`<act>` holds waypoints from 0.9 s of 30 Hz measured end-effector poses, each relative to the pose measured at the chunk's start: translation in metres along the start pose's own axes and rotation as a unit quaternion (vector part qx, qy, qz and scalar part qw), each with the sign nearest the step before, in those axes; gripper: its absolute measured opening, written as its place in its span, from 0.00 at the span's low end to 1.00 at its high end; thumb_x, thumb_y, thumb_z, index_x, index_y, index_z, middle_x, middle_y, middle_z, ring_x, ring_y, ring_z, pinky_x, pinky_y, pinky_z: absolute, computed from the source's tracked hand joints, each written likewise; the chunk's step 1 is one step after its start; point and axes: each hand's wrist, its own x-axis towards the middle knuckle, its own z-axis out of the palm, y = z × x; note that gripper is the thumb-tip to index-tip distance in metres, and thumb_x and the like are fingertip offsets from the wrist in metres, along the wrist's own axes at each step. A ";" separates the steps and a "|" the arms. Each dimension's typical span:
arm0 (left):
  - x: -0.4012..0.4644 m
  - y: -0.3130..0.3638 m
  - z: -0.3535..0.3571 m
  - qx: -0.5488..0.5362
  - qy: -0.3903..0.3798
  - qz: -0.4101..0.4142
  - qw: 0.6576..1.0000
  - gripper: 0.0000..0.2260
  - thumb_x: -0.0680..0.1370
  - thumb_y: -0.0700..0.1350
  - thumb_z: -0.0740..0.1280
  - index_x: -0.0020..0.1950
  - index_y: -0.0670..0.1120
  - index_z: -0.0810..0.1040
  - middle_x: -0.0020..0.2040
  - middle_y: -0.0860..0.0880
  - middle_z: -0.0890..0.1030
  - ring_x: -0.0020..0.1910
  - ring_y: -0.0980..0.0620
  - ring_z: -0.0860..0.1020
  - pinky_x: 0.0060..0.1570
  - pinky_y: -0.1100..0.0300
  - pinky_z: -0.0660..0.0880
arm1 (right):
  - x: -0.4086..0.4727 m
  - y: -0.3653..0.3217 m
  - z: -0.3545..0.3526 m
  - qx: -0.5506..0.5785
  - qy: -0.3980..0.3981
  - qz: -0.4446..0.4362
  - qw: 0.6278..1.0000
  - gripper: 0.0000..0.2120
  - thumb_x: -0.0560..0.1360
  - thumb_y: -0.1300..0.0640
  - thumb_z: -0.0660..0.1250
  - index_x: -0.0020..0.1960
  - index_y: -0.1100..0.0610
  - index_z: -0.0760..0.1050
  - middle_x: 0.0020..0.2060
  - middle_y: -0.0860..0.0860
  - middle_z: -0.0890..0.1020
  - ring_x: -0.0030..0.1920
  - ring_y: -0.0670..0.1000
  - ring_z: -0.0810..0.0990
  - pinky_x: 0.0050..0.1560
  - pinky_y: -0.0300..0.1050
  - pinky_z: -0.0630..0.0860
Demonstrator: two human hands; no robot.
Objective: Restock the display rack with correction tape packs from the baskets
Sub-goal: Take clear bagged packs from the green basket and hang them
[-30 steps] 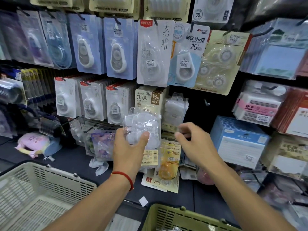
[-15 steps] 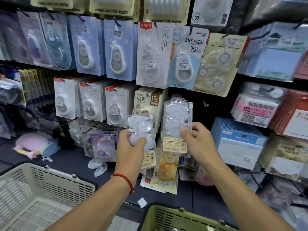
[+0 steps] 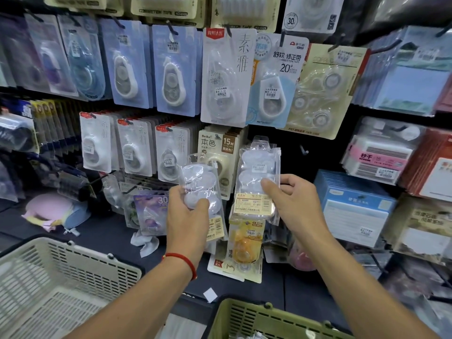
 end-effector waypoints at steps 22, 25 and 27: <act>-0.016 -0.001 0.011 0.013 -0.222 0.031 0.974 0.30 0.78 0.30 0.71 0.74 0.55 0.72 0.60 0.52 0.81 0.56 0.57 0.81 0.56 0.54 0.83 | 0.000 0.008 0.005 -0.014 -0.063 0.042 0.997 0.06 0.84 0.55 0.67 0.52 0.56 0.79 0.42 0.49 0.89 0.42 0.49 0.88 0.40 0.46 0.84; -0.017 0.001 0.012 0.020 -0.233 0.048 0.971 0.30 0.77 0.31 0.74 0.70 0.58 0.72 0.62 0.57 0.80 0.56 0.62 0.80 0.57 0.62 0.80 | 0.000 0.005 0.003 -0.008 -0.032 0.030 0.999 0.09 0.84 0.53 0.67 0.50 0.58 0.79 0.41 0.52 0.88 0.41 0.50 0.88 0.39 0.46 0.83; -0.018 0.002 0.012 0.022 -0.235 0.055 0.970 0.30 0.77 0.29 0.73 0.66 0.62 0.73 0.62 0.59 0.80 0.54 0.63 0.80 0.54 0.65 0.80 | -0.001 0.001 0.003 -0.012 -0.030 0.028 0.999 0.14 0.84 0.51 0.67 0.50 0.62 0.79 0.41 0.57 0.87 0.43 0.57 0.87 0.42 0.54 0.82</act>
